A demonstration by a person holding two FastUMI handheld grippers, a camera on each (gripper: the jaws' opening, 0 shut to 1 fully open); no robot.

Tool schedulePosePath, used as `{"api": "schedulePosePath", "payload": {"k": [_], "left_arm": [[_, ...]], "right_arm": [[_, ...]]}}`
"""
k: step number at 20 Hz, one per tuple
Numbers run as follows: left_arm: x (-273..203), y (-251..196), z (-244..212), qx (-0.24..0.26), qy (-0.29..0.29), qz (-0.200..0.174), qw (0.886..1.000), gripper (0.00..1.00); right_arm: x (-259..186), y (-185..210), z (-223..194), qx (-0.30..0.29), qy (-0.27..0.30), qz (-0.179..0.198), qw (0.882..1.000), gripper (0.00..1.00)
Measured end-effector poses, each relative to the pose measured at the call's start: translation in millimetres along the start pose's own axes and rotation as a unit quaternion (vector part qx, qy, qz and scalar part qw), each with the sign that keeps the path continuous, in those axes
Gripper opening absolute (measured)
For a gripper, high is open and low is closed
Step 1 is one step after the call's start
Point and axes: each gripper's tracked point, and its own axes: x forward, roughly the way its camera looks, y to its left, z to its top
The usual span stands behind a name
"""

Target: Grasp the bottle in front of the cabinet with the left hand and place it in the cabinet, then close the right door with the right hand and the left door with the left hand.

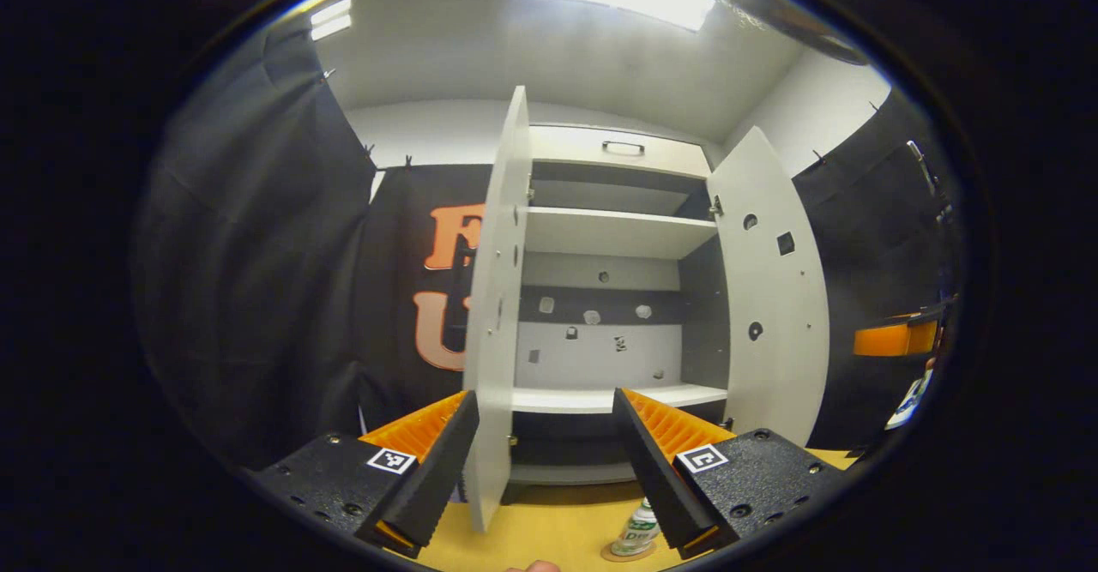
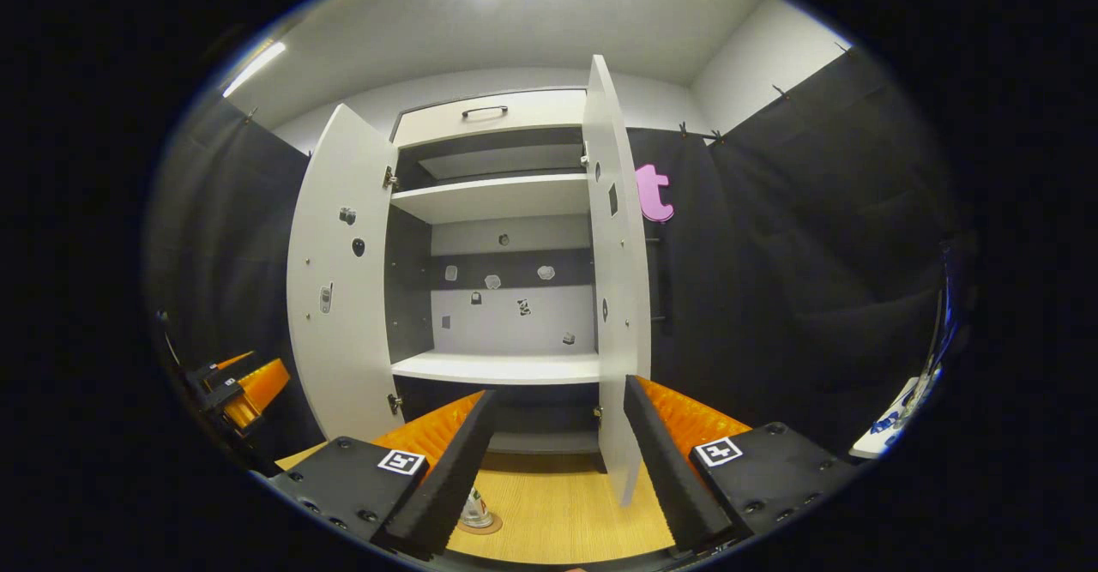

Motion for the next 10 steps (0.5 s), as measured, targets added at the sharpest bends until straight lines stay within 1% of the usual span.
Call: {"api": "schedulePosePath", "payload": {"k": [2, 4, 9, 10], "left_arm": [[14, -31, -29, -0.026, 0.019, -0.039, 0.999, 0.96], [28, -61, -65, -0.032, 0.039, -0.073, 0.996, 0.96], [36, -102, -164, -0.014, 0.081, -0.097, 0.992, 0.96], [37, -108, -183, -0.013, 0.09, -0.098, 0.991, 0.99]], "right_arm": [[-1, -2, 2, -0.005, -0.002, -0.003, 1.0, 0.98], [-3, -6, 3, -0.011, -0.003, -0.01, 1.0, 0.98], [-6, -15, -2, -0.018, 0.007, -0.026, 0.999, 0.98], [-6, -17, -4, -0.021, 0.009, -0.029, 0.999, 0.98]]}}
